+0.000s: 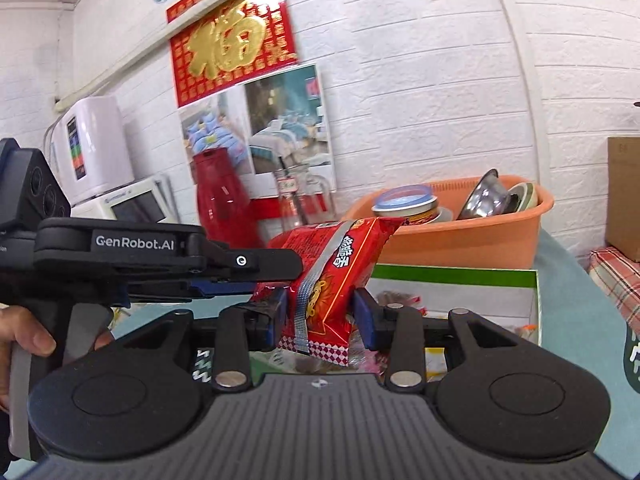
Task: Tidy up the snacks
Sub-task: 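Lift the wafer packet into the green box and open both tools, then reach both tools toward the green snack packet on the table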
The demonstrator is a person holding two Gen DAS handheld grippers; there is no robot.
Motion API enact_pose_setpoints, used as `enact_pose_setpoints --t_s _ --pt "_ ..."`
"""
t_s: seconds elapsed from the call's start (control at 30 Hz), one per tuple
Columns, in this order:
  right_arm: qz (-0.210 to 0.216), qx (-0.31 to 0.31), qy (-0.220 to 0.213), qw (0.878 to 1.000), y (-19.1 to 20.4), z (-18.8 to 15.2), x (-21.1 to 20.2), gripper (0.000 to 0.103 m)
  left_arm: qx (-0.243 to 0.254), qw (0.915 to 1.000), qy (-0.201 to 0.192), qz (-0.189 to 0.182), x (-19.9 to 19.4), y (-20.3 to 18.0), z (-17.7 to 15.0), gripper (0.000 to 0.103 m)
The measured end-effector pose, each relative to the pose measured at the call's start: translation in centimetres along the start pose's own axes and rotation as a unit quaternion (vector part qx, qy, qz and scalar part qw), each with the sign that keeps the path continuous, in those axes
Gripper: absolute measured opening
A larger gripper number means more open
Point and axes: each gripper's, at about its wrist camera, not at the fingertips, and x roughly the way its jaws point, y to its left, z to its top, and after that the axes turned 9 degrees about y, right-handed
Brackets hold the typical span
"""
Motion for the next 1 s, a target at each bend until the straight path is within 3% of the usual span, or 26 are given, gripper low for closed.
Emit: enact_pose_setpoints --t_s 0.2,0.23,0.27,0.3,0.33,0.43,0.47,0.67,1.0 --pt "-0.015 0.013 -0.006 1.000 -2.3 0.2 2.7 0.064 -0.007 1.0000 0.007 -0.001 3.5 1.2 1.1 0.057" --pt "-0.022 0.011 0.000 1.000 -2.5 0.0 3.3 0.065 -0.007 0.9999 0.012 0.006 4.0 1.3 1.0 0.065" --pt "-0.028 0.006 0.008 1.000 -2.7 -0.3 3.9 0.064 -0.006 0.9997 0.017 0.017 4.3 1.4 0.8 0.086" --pt "-0.036 -0.001 0.018 0.999 -2.8 -0.6 4.4 0.066 -0.004 0.9993 0.022 0.031 4.5 1.4 0.4 0.100" --pt "-0.047 -0.009 0.027 0.998 -2.8 -0.9 4.8 0.066 0.002 0.9987 0.020 0.047 4.4 1.3 0.0 0.103" --pt "-0.071 -0.026 0.030 0.997 -2.8 -1.8 4.5 0.086 0.023 0.9972 -0.004 0.070 3.3 1.1 -0.8 0.103" --pt "-0.072 -0.024 0.021 0.997 -2.9 -2.0 4.0 0.102 0.023 0.9970 -0.007 0.073 2.9 1.1 -0.8 0.103" --pt "-0.058 -0.016 -0.001 0.998 -1.9 -2.2 0.5 0.103 -0.007 0.9967 -0.001 0.080 0.0 0.9 -1.3 0.103" --pt "-0.035 -0.024 -0.011 0.999 1.0 -4.7 -4.9 0.103 -0.015 0.9936 0.016 0.111 -4.3 -0.5 -5.1 0.103"
